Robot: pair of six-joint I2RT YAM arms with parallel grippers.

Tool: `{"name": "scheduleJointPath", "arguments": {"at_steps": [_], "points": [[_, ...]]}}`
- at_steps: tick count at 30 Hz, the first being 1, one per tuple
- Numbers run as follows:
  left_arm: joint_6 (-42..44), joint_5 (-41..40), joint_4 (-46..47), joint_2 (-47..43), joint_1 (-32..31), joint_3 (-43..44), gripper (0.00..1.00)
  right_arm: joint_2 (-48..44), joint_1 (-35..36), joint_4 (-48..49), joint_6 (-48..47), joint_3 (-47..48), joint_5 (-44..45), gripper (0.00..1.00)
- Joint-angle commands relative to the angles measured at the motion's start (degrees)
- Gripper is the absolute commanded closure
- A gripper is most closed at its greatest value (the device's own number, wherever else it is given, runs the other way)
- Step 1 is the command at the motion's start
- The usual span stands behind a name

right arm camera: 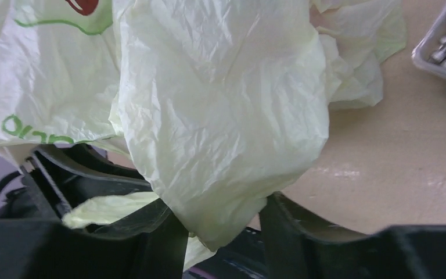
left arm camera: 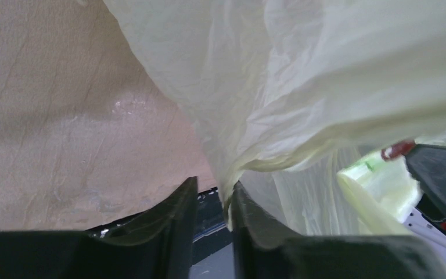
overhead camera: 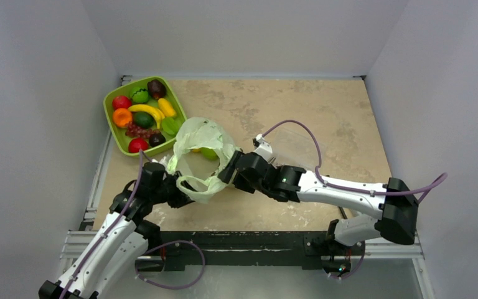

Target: Take the fake fruits out of the plastic bag

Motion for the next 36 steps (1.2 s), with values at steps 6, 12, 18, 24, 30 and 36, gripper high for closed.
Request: {"name": "scheduleJointPath", "arguments": {"at_steps": [6, 12, 18, 24, 30, 36], "points": [[1.3, -2.6, -8.8, -9.8, -0.3, 3.5, 0.37, -13.8, 0.0, 24.9, -23.8, -15.7, -4.6, 1.00], [-0.1, 3.7, -9.9, -15.3, -0.3, 9.5, 0.40, -15.6, 0.0, 28.1, -31.8, -19.3, -9.0, 1.00], [-4.4, 15.0, 7.1, -16.1, -1.5, 3.5, 0.43, -12.9, 0.0, 26.9, -34.0, -16.5, -11.2, 1.00], [0.9, 7.1, 12.9, -1.8, -11.3, 9.6, 0.48, -10.3, 0.1, 15.3, -35.1, -11.7, -11.1, 1.00], [4.3, -6.3, 14.4, 3.6, -14.7, 10.0, 0.51, -9.6, 0.2, 2.2, -29.6, -9.8, -10.4, 1.00], [4.6, -9.9, 22.3, 7.2, -16.0, 5.6, 0.54, -6.9, 0.2, -1.2, -28.1, -9.9, -10.7, 1.00]]}}
